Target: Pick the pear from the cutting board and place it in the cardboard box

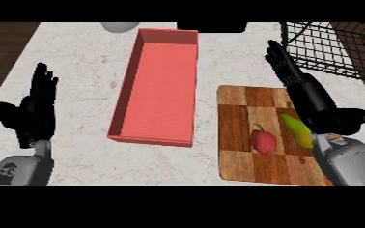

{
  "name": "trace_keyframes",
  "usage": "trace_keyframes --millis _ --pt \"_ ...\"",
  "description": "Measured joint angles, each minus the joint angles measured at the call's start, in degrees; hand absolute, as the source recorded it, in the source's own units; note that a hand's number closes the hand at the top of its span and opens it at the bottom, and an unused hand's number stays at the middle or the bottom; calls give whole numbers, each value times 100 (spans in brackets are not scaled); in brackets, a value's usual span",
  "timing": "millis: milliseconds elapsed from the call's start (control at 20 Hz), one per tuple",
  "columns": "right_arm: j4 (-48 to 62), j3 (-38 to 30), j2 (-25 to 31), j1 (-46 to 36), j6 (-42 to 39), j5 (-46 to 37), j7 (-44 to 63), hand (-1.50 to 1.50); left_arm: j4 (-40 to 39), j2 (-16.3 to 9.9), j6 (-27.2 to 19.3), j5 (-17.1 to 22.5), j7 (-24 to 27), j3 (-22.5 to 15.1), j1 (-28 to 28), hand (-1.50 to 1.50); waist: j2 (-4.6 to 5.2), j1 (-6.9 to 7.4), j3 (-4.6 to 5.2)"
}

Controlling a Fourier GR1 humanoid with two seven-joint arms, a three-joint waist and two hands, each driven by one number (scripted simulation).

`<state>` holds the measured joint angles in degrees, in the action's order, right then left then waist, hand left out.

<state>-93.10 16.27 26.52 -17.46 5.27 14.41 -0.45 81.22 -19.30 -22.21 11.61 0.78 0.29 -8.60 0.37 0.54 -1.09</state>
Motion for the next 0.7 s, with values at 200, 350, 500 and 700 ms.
trace_keyframes --millis 200,350,500,700 --pt "255 -759 377 749 -459 405 -1074 -150 -73 -247 199 -318 31 -242 97 0 -5 -252 41" --pt "450 -1461 350 1044 -488 853 -1753 -150 -140 -454 408 -510 40 -435 223 0 -66 -619 -62" --pt "1220 -2148 522 1545 -210 805 -2180 -150 -178 -544 625 -651 86 -677 355 0 29 -696 -22" --pt "1989 -2734 617 2085 -658 765 -3695 -150 -213 -609 886 -831 146 -993 418 0 24 -550 13"
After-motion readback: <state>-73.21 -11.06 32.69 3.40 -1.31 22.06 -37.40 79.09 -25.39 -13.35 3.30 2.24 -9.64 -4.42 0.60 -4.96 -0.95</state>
